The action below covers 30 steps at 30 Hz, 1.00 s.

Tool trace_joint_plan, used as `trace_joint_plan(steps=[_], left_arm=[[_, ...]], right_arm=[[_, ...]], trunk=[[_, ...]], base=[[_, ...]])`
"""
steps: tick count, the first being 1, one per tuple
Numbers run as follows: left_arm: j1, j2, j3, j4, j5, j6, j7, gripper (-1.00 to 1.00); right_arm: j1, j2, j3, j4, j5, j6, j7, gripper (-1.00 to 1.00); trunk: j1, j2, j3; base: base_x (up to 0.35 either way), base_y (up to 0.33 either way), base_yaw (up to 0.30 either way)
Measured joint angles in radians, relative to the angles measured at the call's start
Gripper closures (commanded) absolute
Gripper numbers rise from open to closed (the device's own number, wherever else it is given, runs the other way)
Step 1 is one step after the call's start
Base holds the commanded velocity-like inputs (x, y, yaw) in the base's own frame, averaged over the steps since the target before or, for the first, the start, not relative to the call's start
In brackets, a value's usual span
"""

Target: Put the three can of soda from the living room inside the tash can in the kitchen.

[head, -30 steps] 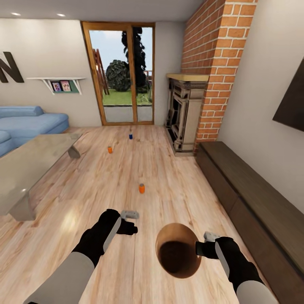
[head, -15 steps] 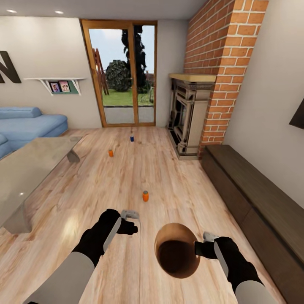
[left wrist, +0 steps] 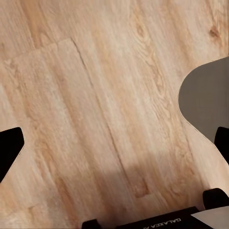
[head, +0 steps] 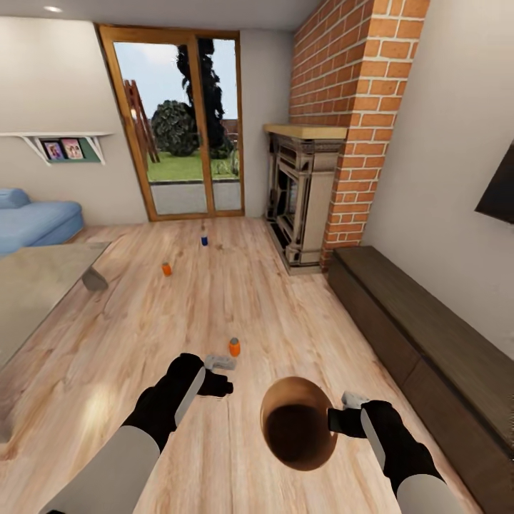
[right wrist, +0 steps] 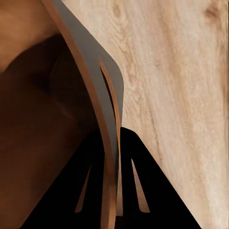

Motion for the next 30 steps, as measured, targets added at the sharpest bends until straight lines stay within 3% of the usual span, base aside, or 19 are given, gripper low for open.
trace_joint_plan(steps=[10, 30], left_arm=[[0.001, 0.001, 0.000, -0.002, 0.001, 0.000, 0.001, -1.00], [0.001, 0.001, 0.000, -0.002, 0.001, 0.000, 0.003, -1.00]], right_arm=[[0.000, -0.001, -0.001, 0.000, 0.003, 0.000, -0.001, 1.00], [0.000, 0.000, 0.000, -0.001, 0.000, 0.000, -0.002, 1.00]], trunk=[[0.000, 0.000, 0.000], [0.000, 0.000, 0.000]], base=[[0.345, 0.008, -0.176], [0.346, 0.091, -0.009]])
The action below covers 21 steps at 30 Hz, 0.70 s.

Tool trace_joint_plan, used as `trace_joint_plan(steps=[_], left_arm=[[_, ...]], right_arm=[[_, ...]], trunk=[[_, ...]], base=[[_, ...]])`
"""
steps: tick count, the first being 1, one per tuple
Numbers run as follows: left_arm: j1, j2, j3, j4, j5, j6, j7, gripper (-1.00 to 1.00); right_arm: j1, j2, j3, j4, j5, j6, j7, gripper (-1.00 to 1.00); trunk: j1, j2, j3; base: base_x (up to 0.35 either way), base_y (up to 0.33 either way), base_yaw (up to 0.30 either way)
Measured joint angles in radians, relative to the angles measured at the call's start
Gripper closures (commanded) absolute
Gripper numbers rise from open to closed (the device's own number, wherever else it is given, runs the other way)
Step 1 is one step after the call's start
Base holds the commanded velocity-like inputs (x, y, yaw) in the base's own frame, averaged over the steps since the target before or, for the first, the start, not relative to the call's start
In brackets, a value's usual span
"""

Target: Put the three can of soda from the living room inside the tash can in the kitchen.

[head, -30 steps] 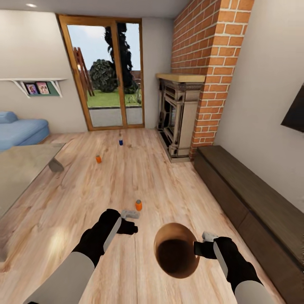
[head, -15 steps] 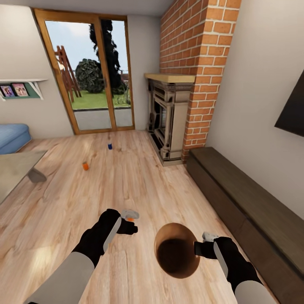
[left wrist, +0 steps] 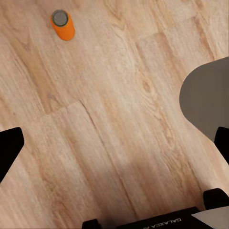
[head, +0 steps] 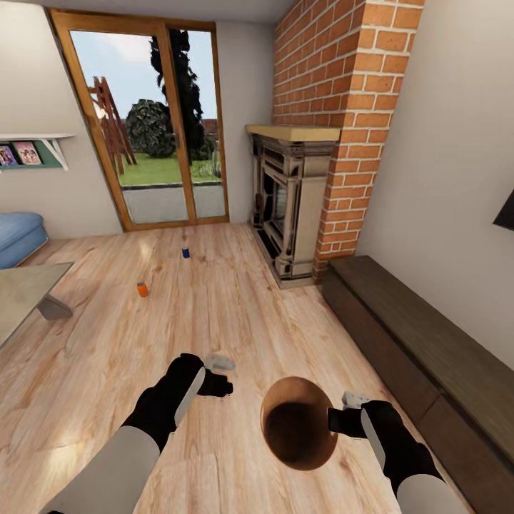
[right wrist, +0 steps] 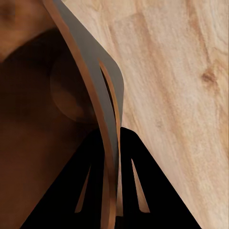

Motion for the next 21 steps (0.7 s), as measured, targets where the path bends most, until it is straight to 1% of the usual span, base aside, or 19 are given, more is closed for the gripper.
trace_joint_plan(steps=[21], left_arm=[[0.000, -0.001, 0.000, -0.001, 0.000, 0.000, 0.000, -1.00]], right_arm=[[0.000, 0.000, 0.000, -0.001, -0.001, 0.000, 0.001, 1.00]], trunk=[[0.000, 0.000, 0.000]], base=[[0.346, 0.098, 0.000]])
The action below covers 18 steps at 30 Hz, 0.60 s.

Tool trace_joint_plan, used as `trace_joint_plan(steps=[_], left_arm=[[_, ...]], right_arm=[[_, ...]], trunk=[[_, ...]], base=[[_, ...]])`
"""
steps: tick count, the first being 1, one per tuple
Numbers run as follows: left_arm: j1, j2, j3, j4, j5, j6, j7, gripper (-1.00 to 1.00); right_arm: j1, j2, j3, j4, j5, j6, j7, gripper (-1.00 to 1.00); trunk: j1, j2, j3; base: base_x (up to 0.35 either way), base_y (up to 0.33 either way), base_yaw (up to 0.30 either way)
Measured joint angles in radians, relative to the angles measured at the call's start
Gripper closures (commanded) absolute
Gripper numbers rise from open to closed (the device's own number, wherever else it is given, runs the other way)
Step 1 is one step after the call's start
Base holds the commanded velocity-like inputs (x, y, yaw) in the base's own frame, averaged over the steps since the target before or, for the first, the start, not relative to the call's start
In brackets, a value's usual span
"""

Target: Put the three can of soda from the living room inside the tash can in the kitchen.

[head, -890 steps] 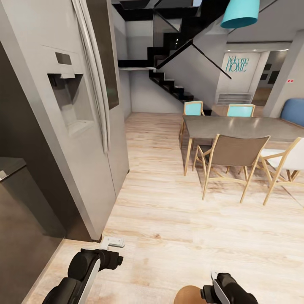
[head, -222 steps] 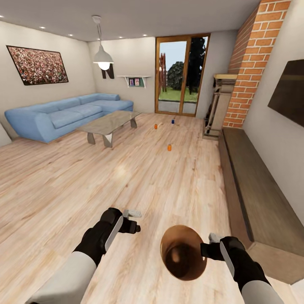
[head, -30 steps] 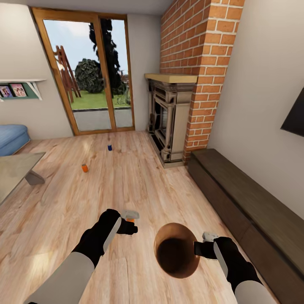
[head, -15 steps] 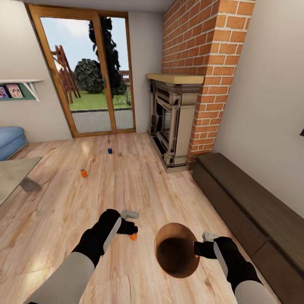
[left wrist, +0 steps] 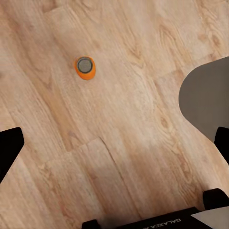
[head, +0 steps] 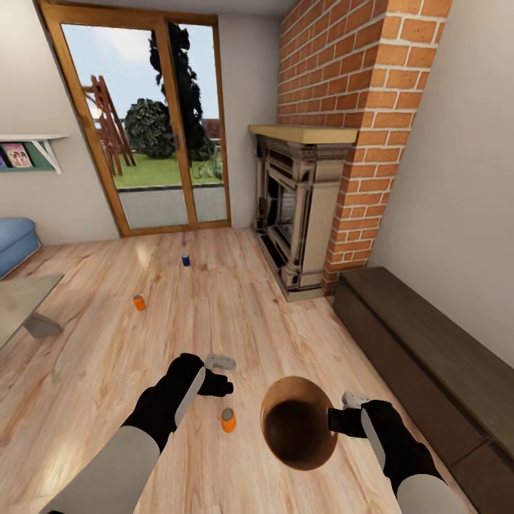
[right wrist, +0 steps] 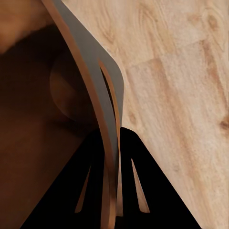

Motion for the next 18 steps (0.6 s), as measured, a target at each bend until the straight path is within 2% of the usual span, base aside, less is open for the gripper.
trace_joint_plan(steps=[18], left_arm=[[0.000, 0.000, 0.000, -0.002, 0.001, 0.000, 0.000, -1.00]], right_arm=[[0.000, 0.000, 0.000, 0.000, 0.001, 0.000, 0.000, 1.00]], trunk=[[0.000, 0.000, 0.000]], base=[[0.338, 0.020, 0.000]])
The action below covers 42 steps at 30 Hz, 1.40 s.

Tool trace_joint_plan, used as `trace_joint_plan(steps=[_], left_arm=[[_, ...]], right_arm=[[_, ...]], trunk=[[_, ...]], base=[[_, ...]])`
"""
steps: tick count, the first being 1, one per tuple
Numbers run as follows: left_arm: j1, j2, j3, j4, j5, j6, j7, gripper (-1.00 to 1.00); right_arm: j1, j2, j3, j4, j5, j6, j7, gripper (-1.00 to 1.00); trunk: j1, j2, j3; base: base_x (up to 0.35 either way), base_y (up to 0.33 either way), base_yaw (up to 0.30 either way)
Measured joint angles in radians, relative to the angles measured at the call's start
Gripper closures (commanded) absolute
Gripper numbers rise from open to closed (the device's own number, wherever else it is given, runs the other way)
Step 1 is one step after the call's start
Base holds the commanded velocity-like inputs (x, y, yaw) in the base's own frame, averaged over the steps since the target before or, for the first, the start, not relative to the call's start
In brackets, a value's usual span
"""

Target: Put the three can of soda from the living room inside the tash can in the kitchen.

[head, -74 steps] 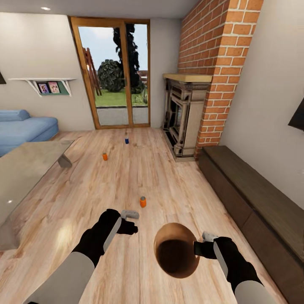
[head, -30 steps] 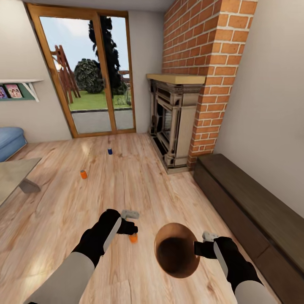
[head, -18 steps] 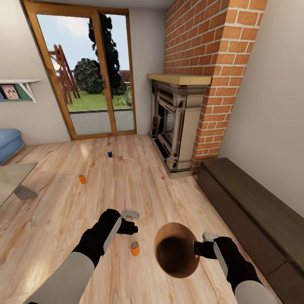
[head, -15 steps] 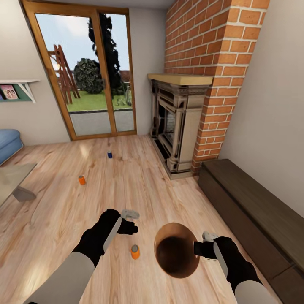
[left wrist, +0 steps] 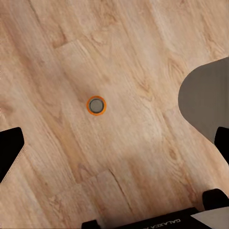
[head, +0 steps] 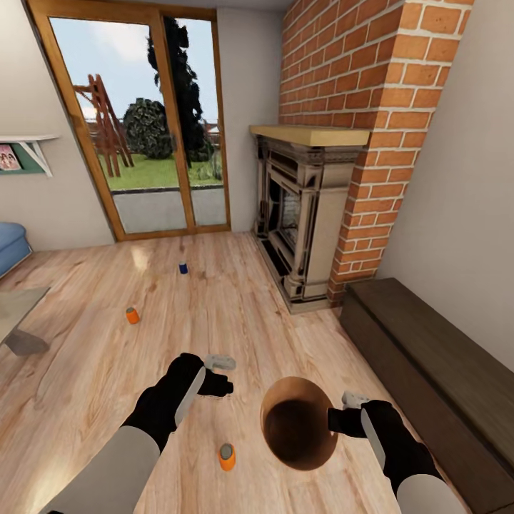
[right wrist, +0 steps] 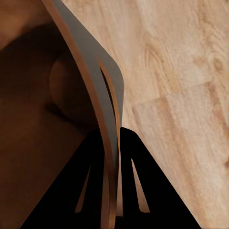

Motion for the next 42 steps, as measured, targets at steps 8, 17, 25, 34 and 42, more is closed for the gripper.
trace_joint_plan(steps=[8, 17, 25, 34, 42], left_arm=[[0.000, 0.000, 0.000, 0.000, 0.001, 0.000, 0.000, -1.00], [0.000, 0.000, 0.000, 0.001, 0.002, -0.011, 0.000, -1.00], [0.000, 0.000, 0.000, 0.001, 0.001, -0.014, 0.000, -1.00], [0.000, 0.000, 0.000, 0.000, 0.002, -0.014, 0.000, -1.00], [0.000, 0.000, 0.000, -0.001, 0.002, -0.014, 0.000, -1.00]], right_arm=[[0.000, 0.000, 0.000, 0.000, 0.000, 0.000, 0.000, 1.00], [0.000, 0.000, 0.000, 0.001, 0.000, 0.000, 0.000, 1.00], [0.000, 0.000, 0.000, 0.000, -0.001, 0.000, 0.000, 1.00], [0.000, 0.000, 0.000, 0.001, -0.001, 0.000, 0.000, 1.00], [0.000, 0.000, 0.000, 0.000, 0.003, 0.000, 0.000, 1.00]], trunk=[[0.000, 0.000, 0.000], [0.000, 0.000, 0.000], [0.000, 0.000, 0.000], [0.000, 0.000, 0.000], [0.000, 0.000, 0.000]], base=[[0.246, 0.000, 0.000], [0.278, 0.000, 0.000], [0.206, -0.016, 0.000], [0.206, -0.126, -0.012], [0.158, 0.028, -0.024]])
